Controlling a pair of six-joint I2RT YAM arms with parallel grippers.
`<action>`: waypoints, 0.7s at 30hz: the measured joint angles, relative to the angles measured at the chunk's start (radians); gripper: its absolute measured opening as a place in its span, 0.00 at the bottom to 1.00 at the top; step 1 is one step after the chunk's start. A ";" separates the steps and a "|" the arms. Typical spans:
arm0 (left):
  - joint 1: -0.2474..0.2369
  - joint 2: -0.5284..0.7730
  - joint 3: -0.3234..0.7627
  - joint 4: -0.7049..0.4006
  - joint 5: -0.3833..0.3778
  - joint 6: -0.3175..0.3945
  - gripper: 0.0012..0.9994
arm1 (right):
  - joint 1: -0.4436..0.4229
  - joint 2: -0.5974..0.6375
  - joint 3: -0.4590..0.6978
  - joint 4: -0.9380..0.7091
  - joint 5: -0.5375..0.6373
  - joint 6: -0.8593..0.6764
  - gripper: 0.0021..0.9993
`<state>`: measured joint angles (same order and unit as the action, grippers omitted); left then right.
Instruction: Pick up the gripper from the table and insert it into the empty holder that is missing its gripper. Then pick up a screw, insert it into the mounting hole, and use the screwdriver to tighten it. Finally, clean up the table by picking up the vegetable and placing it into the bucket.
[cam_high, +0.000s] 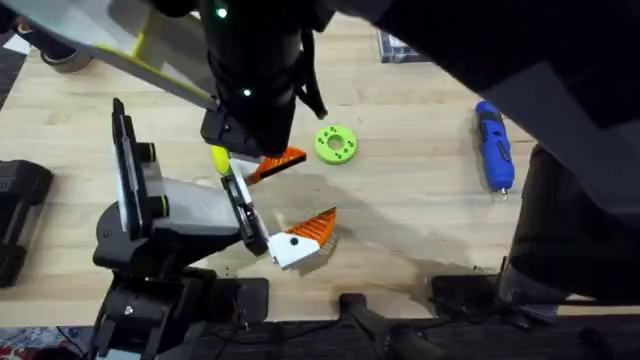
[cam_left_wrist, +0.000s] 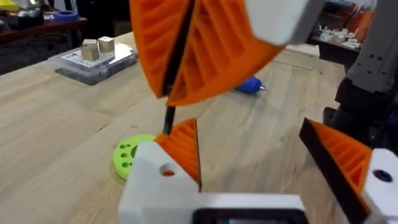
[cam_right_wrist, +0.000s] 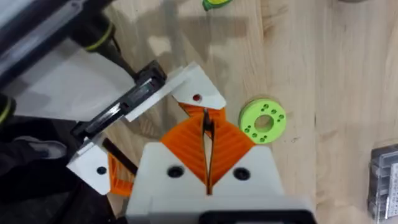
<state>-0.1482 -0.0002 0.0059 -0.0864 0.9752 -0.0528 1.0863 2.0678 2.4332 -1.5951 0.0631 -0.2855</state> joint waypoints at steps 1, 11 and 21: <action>0.000 0.000 0.000 0.000 0.000 0.000 0.99 | 0.000 0.000 0.000 -0.001 0.000 0.000 0.01; 0.000 0.000 0.000 0.000 0.000 0.000 0.99 | 0.012 0.000 0.000 -0.005 0.000 -0.003 0.01; 0.000 0.000 0.000 0.000 0.000 0.000 0.99 | 0.024 0.001 0.000 -0.011 0.000 -0.015 0.01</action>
<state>-0.1482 0.0002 0.0059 -0.0864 0.9752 -0.0528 1.1107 2.0684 2.4332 -1.6059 0.0635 -0.3004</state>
